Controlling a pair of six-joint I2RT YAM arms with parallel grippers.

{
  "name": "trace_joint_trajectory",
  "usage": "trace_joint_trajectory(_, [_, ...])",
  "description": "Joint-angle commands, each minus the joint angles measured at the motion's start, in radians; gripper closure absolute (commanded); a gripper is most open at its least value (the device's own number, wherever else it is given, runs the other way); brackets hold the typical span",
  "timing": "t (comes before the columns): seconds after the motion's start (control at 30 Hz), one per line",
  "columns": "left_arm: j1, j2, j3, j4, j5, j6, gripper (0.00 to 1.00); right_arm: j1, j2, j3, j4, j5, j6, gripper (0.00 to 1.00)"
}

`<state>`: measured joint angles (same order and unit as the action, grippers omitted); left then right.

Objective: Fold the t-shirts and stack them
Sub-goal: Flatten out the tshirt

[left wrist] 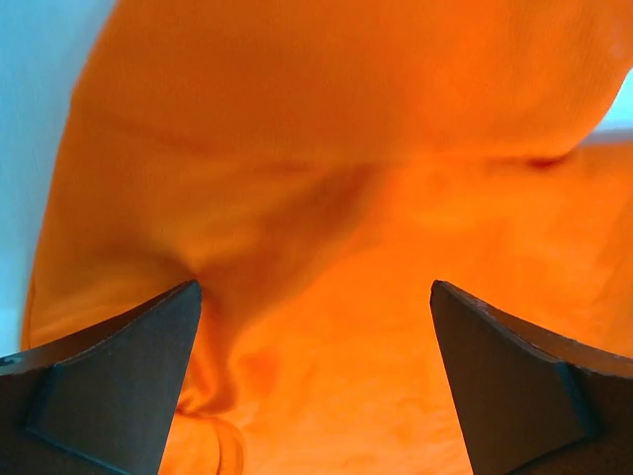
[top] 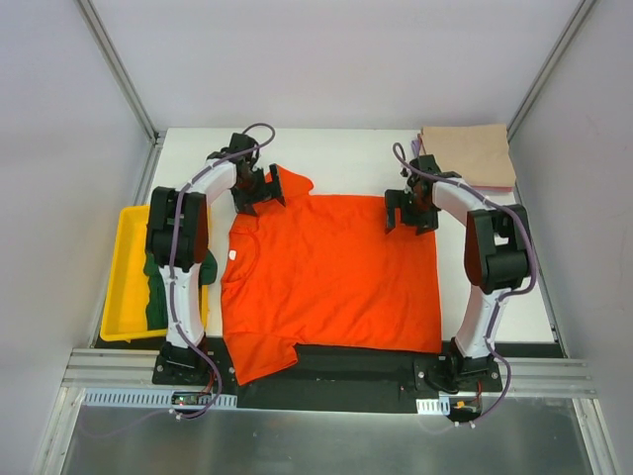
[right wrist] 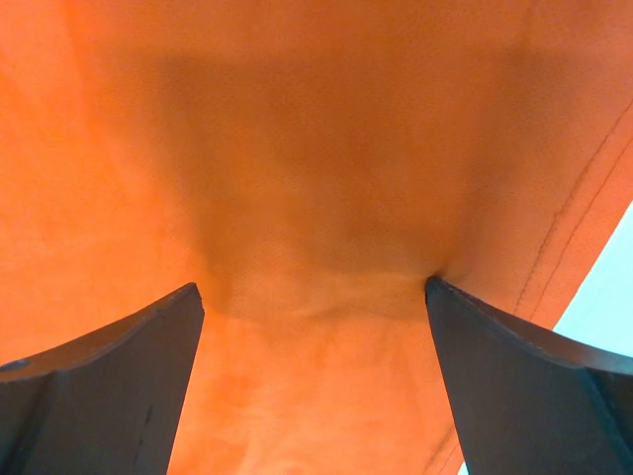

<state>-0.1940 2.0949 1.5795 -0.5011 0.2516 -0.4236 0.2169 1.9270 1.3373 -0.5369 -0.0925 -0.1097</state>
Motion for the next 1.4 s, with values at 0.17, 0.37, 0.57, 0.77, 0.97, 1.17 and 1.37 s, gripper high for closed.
trace_joint_trajectory(0.17, [0.051, 0.192, 0.258, -0.154, -0.029, -0.03, 0.01, -0.031, 0.187, 0.302, -0.166, -0.093, -0.099, 0.04])
trace_joint_trajectory(0.37, [0.08, 0.31, 0.474, -0.226, -0.015, -0.05, 0.01, -0.063, 0.299, 0.459, -0.202, -0.128, -0.107, 0.04])
trace_joint_trajectory(0.57, [0.087, 0.454, 0.726, -0.235, 0.024, -0.069, 0.01, -0.093, 0.427, 0.676, -0.256, -0.206, -0.107, 0.04])
trace_joint_trajectory(0.77, [0.113, 0.531, 0.84, -0.231, 0.066, -0.118, 0.01, -0.117, 0.512, 0.856, -0.284, -0.237, -0.091, 0.04])
trace_joint_trajectory(0.97, [0.14, 0.507, 0.84, -0.217, 0.072, -0.13, 0.01, -0.12, 0.504, 0.87, -0.245, -0.251, -0.127, 0.04])
trace_joint_trajectory(1.17, [0.145, 0.401, 0.864, -0.198, 0.127, -0.104, 0.01, -0.117, 0.405, 0.853, -0.262, -0.234, -0.127, 0.04])
trace_joint_trajectory(1.37, [0.114, 0.148, 0.705, -0.195, 0.126, -0.035, 0.01, -0.102, 0.123, 0.596, -0.174, -0.199, -0.085, 0.04])
